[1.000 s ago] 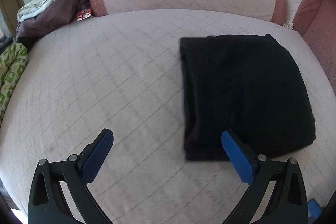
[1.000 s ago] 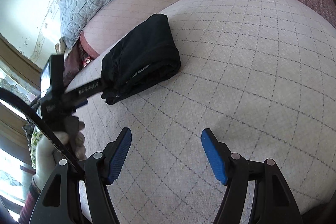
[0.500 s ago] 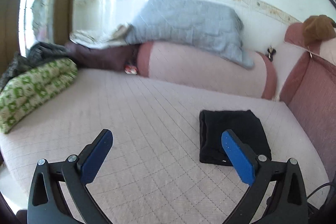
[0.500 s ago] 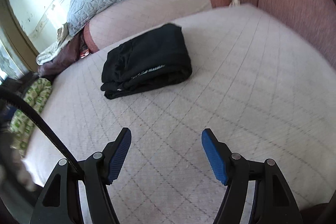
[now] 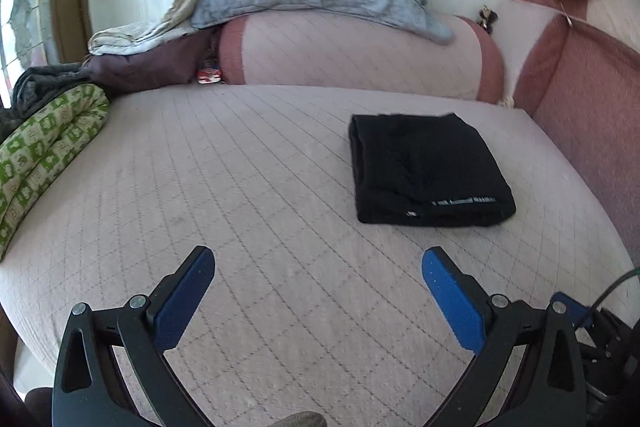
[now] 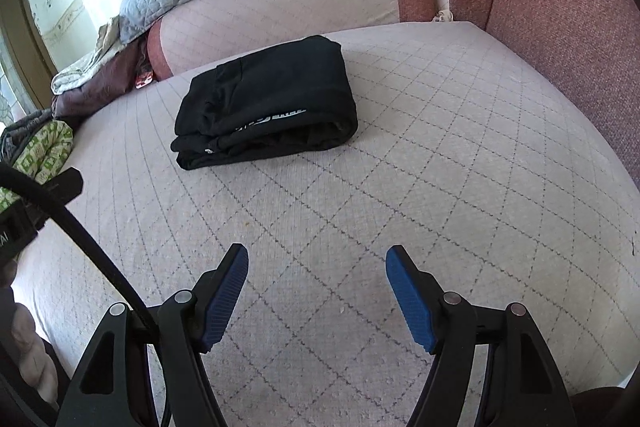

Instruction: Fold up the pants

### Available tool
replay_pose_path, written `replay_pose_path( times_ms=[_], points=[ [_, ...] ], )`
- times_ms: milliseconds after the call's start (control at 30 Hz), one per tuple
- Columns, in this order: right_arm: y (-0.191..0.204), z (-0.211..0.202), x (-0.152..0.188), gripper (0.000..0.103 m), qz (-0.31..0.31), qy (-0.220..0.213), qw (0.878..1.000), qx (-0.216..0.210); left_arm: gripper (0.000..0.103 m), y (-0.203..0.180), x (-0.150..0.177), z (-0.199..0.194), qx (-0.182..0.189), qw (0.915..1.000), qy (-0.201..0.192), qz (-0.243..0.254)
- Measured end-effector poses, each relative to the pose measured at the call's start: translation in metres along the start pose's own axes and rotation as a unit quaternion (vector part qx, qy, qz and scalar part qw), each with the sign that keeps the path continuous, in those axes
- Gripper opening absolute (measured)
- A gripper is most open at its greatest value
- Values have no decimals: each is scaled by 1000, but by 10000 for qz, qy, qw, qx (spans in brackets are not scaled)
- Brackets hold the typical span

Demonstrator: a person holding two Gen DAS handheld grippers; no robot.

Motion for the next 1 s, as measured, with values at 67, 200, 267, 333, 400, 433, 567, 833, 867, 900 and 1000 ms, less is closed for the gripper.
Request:
replay_pose_path(
  times_ms=[67, 200, 267, 333, 400, 433, 567, 833, 867, 900, 1000],
  points=[
    [1, 2, 0, 77, -33, 22, 10000, 23, 103, -5, 3, 0, -9, 9999, 12, 104],
    [3, 3, 0, 77, -50, 52, 10000, 16, 103, -12, 9, 4, 9, 9998, 101, 197],
    [3, 2, 0, 77, -65, 45, 10000, 28, 103, -12, 9, 6, 40, 9996, 175, 206],
    [4, 1, 0, 77, -91, 33, 9999, 56, 103, -13, 10, 10, 73, 9995, 259, 187],
    [5, 1, 0, 78, -100, 26, 9999, 57, 103, -12, 11, 13, 111, 9992, 344, 151],
    [5, 1, 0, 78, -102, 30, 9999, 52, 103, -11, 11, 14, 126, 9991, 372, 139],
    [5, 3, -1, 78, -103, 75, 9999, 61, 103, -10, 12, 19, 179, 9987, 480, 87],
    [8, 4, 1, 79, -155, 111, 9998, 88, 103, -10, 13, 23, 240, 9980, 582, 42],
    [8, 4, 0, 79, -168, 112, 9998, 92, 103, -9, 13, 23, 247, 9979, 591, 35],
    [8, 5, 0, 79, -186, 113, 9997, 94, 103, -9, 13, 23, 245, 9979, 596, 30],
    [8, 6, 0, 80, -218, 116, 9996, 113, 103, -9, 14, 25, 231, 9978, 627, 22]
  ],
)
Point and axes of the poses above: each gripper's, at about its wrist camera, not at the fingertips, and z roughly the way its jaws point, y to its left, x to its underside, the point moved 3 cm from there along z, roughly the way its jaws point, and after that the axes turned 9 degrees about y, right-handed, at the moved point
